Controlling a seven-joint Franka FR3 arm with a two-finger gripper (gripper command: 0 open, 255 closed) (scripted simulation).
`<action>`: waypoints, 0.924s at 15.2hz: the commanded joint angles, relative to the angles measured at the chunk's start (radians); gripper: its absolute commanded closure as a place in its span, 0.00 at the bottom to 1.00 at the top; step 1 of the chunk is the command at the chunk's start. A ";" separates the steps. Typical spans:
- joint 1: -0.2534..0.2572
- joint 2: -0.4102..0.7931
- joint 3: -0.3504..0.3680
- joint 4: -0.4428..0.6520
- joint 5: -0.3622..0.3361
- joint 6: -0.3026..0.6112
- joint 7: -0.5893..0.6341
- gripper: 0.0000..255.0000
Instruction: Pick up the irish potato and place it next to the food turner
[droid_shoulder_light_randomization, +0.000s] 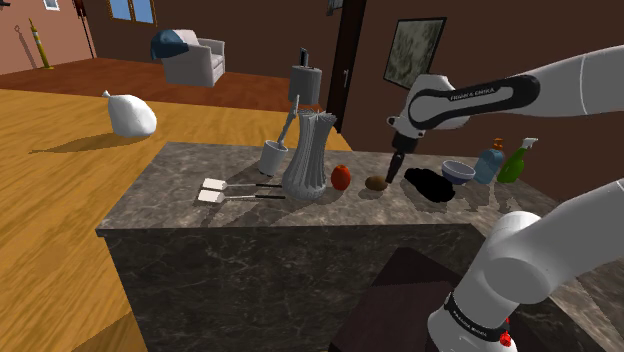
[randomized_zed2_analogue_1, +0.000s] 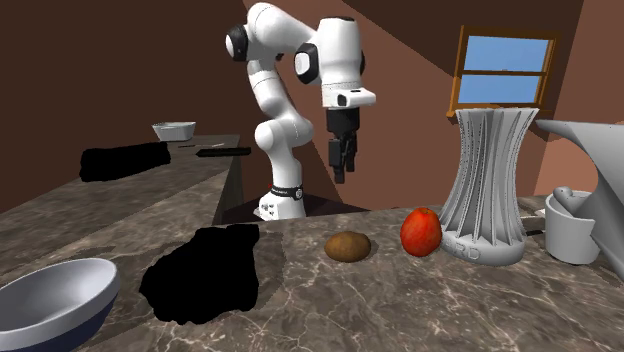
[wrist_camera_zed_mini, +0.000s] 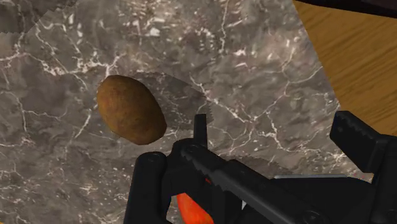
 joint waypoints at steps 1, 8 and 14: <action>0.008 0.071 -0.045 0.020 -0.002 0.065 -0.065 0.00; 0.062 0.342 -0.192 0.141 0.102 0.243 -0.323 0.00; 0.075 0.480 -0.227 0.185 0.216 0.324 -0.453 0.00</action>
